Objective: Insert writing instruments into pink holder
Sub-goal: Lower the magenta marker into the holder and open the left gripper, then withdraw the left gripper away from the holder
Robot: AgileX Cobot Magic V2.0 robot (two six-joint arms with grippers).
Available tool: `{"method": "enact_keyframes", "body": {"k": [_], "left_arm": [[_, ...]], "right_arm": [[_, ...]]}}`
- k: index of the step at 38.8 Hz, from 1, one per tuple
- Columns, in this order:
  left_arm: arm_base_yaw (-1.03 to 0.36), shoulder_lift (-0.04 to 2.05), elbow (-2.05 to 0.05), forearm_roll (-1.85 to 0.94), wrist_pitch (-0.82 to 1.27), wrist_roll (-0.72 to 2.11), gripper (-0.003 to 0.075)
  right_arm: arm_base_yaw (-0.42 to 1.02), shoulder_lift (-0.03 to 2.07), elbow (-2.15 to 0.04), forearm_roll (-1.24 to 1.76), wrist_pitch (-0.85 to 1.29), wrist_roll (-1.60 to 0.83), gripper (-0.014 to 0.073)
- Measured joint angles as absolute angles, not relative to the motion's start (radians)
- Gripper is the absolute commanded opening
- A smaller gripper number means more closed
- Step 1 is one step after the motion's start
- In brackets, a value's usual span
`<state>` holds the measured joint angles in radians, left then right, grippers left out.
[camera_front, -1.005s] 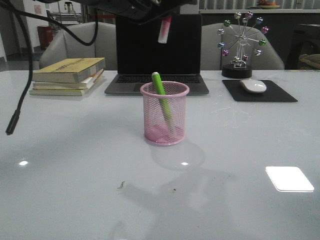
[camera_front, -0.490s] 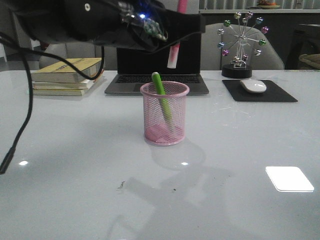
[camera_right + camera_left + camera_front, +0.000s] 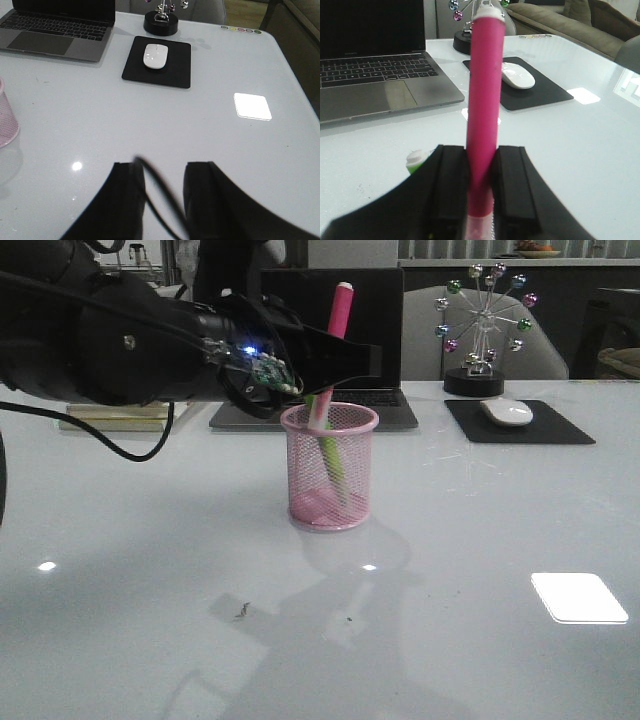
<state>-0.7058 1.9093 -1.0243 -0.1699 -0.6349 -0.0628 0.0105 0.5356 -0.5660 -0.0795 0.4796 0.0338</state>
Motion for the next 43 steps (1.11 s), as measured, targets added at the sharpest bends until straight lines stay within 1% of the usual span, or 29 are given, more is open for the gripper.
{"method": "enact_keyframes", "body": {"k": [7, 23, 27, 31, 33, 35, 43], "left_arm": [[-0.706, 1.938, -1.021, -0.164, -0.679, -0.064, 0.0102], [-0.706, 1.944, -1.021, -0.164, -0.683, -0.064, 0.0109], [-0.706, 1.944, -1.021, -0.164, -0.683, -0.064, 0.016], [-0.706, 1.944, -1.021, -0.164, -0.683, -0.064, 0.0258], [-0.706, 1.944, -1.021, -0.164, -0.683, -0.064, 0.0298], [-0.706, 1.944, -1.021, -0.164, -0.683, -0.064, 0.0321], [-0.706, 1.944, -1.021, -0.164, -0.683, -0.064, 0.0323]], "right_arm": [[0.01, 0.536, -0.566, -0.079, 0.48, 0.034, 0.0337], [0.01, 0.536, -0.566, -0.079, 0.48, 0.034, 0.0337], [0.01, 0.536, -0.566, -0.079, 0.48, 0.034, 0.0337], [0.01, 0.536, -0.566, -0.079, 0.48, 0.034, 0.0337], [0.01, 0.536, -0.566, -0.079, 0.48, 0.034, 0.0337], [0.01, 0.536, -0.566, -0.079, 0.48, 0.034, 0.0337], [0.01, 0.536, -0.566, -0.079, 0.48, 0.034, 0.0337]]}}
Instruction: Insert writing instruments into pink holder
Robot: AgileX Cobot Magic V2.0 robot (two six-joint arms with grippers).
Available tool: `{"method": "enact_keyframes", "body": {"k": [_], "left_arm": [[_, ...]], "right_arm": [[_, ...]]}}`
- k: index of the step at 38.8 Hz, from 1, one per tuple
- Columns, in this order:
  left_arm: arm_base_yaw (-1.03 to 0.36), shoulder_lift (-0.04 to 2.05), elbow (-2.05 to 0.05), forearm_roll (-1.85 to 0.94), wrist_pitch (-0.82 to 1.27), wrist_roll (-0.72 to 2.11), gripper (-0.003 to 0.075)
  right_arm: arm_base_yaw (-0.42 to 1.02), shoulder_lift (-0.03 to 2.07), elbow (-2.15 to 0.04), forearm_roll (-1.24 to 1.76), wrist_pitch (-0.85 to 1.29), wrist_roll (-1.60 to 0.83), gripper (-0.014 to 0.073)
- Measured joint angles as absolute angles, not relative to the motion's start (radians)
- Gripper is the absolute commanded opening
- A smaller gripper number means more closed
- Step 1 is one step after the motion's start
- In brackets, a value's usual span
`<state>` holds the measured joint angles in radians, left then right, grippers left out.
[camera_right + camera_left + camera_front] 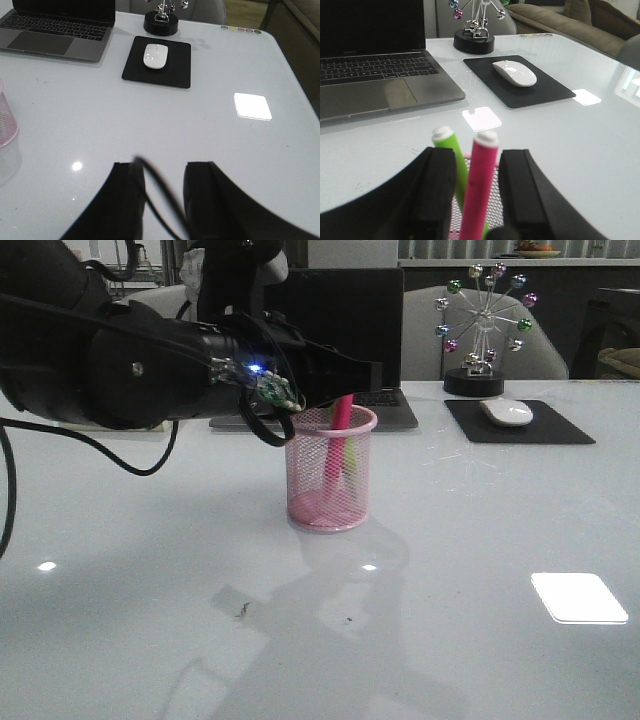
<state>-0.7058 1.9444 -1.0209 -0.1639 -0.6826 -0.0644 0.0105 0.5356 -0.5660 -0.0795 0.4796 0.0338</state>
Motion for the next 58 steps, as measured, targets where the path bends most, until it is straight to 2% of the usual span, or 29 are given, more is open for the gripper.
{"method": "enact_keyframes", "body": {"k": [12, 20, 51, 58], "left_arm": [[-0.706, 1.934, -1.021, -0.164, -0.727, -0.064, 0.0323], [-0.683, 1.835, -1.021, -0.166, -0.67, -0.015, 0.0295], [-0.396, 1.41, -1.012, -0.164, -0.263, 0.145, 0.0288], [-0.314, 1.351, -0.988, -0.164, -0.237, 0.146, 0.0288]], "right_arm": [[0.01, 0.536, -0.566, -0.079, 0.48, 0.034, 0.0337], [0.01, 0.536, -0.566, -0.079, 0.48, 0.034, 0.0337], [0.01, 0.536, -0.566, -0.079, 0.48, 0.034, 0.0337], [0.01, 0.536, -0.566, -0.079, 0.48, 0.034, 0.0337]]}}
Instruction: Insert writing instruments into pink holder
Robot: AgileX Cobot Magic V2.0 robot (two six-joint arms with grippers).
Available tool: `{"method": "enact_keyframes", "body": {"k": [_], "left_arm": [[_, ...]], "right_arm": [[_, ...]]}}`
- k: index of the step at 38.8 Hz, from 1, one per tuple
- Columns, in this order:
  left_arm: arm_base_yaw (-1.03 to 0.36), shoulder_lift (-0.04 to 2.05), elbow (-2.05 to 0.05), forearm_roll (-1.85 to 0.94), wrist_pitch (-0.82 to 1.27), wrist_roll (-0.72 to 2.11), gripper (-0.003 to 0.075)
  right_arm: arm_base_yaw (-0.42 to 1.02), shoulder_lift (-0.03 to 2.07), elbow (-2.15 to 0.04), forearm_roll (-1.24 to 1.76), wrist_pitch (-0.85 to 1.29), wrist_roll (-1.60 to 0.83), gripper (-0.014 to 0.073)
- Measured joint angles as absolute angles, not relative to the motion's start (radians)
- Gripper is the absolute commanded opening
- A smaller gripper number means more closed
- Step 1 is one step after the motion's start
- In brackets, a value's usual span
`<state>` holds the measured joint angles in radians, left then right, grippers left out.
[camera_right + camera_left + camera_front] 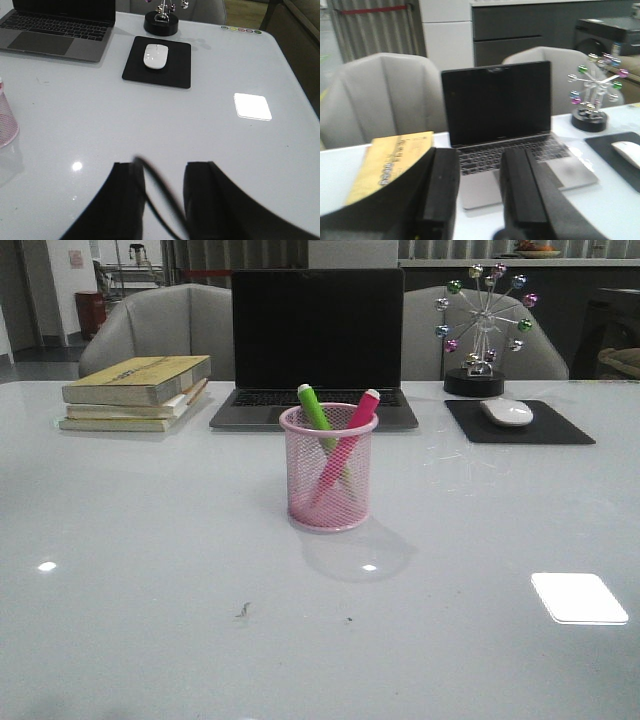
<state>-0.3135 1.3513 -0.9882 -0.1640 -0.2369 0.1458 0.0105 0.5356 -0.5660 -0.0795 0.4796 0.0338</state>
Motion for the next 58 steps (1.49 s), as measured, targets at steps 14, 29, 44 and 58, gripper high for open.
{"method": "enact_keyframes", "body": {"k": [14, 29, 44, 58], "left_arm": [[-0.18, 1.215, -0.864, -0.164, -0.185, 0.147, 0.0288], [-0.155, 0.981, -0.595, -0.164, -0.17, 0.147, 0.0288], [-0.152, 0.781, -0.466, -0.164, -0.067, 0.147, 0.0261], [-0.007, 0.761, -0.443, -0.161, -0.042, 0.147, 0.0244]], "right_arm": [[0.01, 0.536, -0.566, -0.079, 0.48, 0.034, 0.0337], [0.01, 0.536, -0.566, -0.079, 0.48, 0.034, 0.0337], [0.01, 0.536, -0.566, -0.079, 0.48, 0.034, 0.0337], [0.01, 0.536, -0.566, -0.079, 0.48, 0.034, 0.0337]]}}
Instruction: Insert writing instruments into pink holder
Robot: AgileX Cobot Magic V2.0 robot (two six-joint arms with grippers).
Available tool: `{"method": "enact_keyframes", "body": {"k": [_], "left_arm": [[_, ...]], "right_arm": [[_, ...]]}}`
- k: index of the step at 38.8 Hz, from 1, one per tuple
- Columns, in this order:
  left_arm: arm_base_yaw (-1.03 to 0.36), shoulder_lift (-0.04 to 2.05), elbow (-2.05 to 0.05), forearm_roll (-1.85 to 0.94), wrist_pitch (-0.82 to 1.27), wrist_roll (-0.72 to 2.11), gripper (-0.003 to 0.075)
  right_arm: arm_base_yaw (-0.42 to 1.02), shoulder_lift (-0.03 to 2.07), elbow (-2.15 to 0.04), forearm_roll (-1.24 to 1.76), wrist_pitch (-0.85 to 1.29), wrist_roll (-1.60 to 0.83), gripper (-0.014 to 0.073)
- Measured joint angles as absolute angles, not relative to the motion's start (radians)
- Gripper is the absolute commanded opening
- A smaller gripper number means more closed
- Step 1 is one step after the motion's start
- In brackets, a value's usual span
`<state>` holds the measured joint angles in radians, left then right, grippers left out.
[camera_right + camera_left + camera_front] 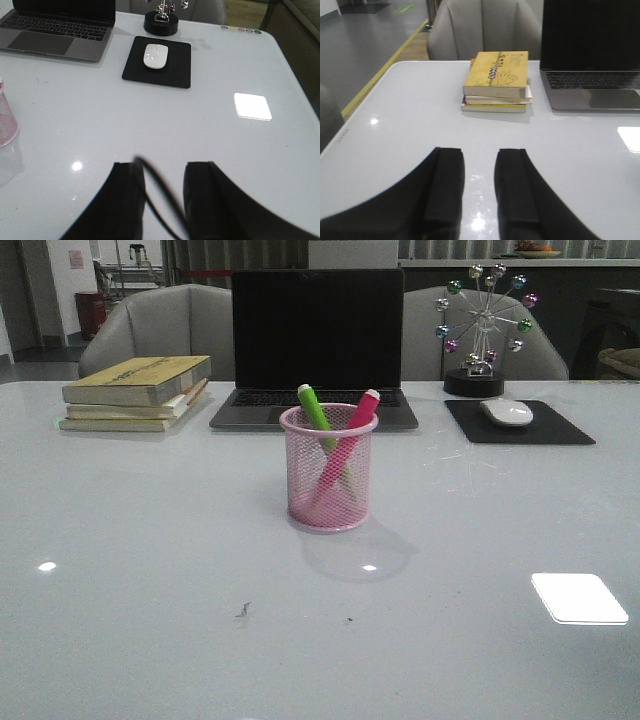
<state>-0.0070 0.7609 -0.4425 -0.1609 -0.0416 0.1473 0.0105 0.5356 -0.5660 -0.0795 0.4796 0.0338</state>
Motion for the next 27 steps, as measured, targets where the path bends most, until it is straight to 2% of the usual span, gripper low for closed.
{"method": "enact_keyframes", "body": {"k": [27], "left_arm": [[0.007, 0.761, -0.443, -0.161, -0.04, 0.147, 0.0235]], "right_arm": [[0.01, 0.536, -0.566, -0.079, 0.48, 0.034, 0.0337]]}}
